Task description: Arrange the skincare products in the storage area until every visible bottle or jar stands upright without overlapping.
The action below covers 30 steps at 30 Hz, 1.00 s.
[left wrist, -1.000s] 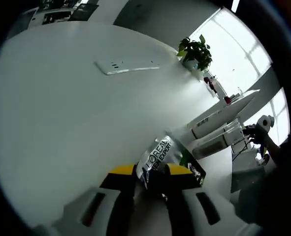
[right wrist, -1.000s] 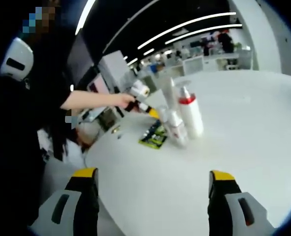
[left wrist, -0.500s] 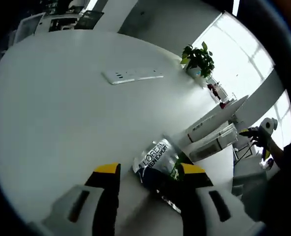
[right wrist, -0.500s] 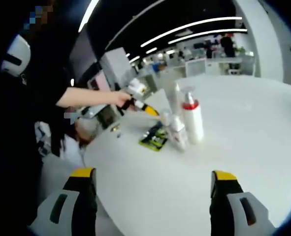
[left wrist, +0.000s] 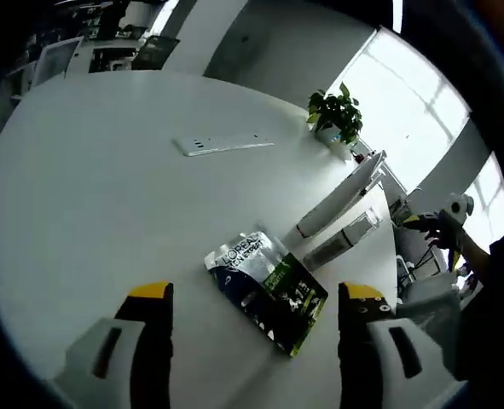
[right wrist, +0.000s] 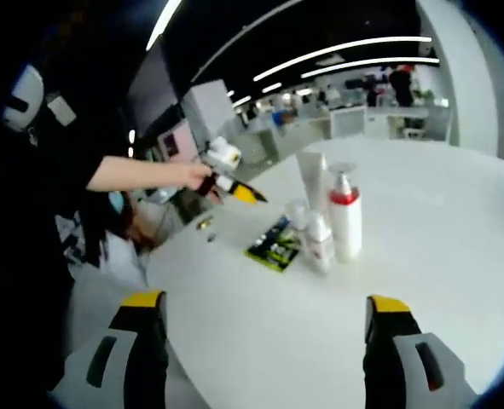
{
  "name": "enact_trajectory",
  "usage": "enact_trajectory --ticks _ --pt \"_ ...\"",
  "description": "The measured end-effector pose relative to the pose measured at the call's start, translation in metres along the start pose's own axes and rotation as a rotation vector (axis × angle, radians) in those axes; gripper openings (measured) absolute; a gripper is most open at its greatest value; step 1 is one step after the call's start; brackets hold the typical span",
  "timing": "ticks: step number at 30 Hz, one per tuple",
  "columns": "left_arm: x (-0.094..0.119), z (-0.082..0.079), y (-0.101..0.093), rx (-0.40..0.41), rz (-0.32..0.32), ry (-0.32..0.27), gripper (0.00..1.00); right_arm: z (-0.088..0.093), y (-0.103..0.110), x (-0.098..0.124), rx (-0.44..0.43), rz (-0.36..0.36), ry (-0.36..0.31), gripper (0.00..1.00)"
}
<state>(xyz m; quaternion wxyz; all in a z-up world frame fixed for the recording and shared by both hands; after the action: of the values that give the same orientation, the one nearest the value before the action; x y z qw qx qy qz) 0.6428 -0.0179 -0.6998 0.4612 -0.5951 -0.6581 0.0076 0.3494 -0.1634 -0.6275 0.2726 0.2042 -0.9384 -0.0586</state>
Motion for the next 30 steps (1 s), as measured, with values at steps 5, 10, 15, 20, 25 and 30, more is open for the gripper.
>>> enact_trajectory --ticks 5,10,15,20,25,30 --pt "0.019 0.004 -0.021 -0.002 0.02 -0.093 0.84 -0.003 0.004 0.001 0.028 0.0 0.006 0.99" --pt "0.035 0.015 -0.033 0.003 -0.001 -0.11 0.87 -0.006 0.011 0.003 0.037 -0.007 -0.004 0.99" --pt "0.049 0.034 -0.042 -0.033 -0.059 -0.08 0.9 -0.006 0.014 0.009 0.048 -0.005 -0.001 0.99" --pt "0.064 0.047 -0.059 -0.029 -0.06 -0.109 0.9 -0.008 0.016 0.015 0.053 0.001 -0.011 0.99" --pt "0.08 0.057 -0.077 -0.009 -0.061 -0.151 0.91 -0.011 0.019 0.02 0.06 0.001 -0.026 0.99" --pt "0.095 0.067 -0.096 -0.008 -0.067 -0.181 0.9 -0.012 0.025 0.024 0.068 -0.001 -0.032 0.99"
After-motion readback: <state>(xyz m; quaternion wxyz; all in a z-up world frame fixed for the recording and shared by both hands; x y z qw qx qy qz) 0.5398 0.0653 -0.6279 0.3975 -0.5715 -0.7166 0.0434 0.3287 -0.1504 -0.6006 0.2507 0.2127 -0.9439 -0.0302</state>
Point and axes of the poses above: the point that each gripper's makers call its tool centre point, and the gripper's own axes: x roughly backward along the fingers, y roughly to its left, z roughly out of its underside, the point moved 2 cm from there along x, roughly backward along the fingers, and after that the axes turned 7 degrees about x, right-handed, at the moved point
